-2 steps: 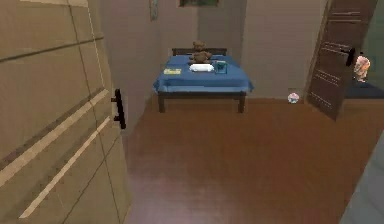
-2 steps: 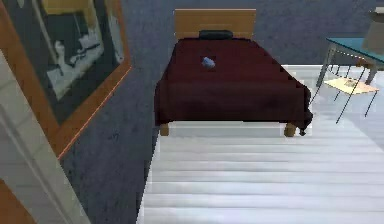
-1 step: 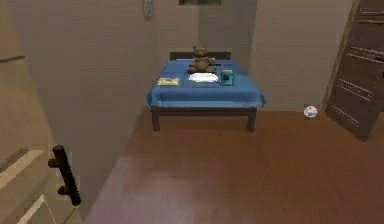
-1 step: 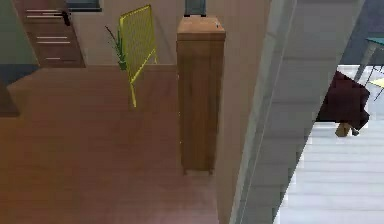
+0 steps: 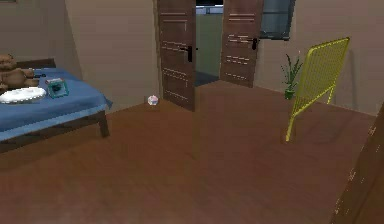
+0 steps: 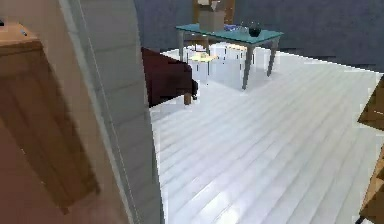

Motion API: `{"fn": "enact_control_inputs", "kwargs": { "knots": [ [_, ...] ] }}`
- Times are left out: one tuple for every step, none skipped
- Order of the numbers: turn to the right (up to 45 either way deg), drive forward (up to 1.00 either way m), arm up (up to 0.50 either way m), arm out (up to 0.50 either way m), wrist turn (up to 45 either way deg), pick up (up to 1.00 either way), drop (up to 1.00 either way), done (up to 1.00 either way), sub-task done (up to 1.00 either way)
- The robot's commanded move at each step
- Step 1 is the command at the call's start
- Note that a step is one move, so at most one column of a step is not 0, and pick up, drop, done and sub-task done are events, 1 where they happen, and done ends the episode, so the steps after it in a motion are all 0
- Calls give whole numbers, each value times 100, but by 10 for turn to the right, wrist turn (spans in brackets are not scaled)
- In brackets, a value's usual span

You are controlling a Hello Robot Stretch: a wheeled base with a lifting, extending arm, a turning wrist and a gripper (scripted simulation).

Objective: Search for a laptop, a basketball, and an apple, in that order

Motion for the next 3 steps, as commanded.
{"fn": "enact_control_inputs", "kwargs": {
  "knots": [
    [60,0,0,0,0,0,0,0,0],
    [0,100,0,0,0,0,0,0,0],
    [0,100,0,0,0,0,0,0,0]
  ]
}}
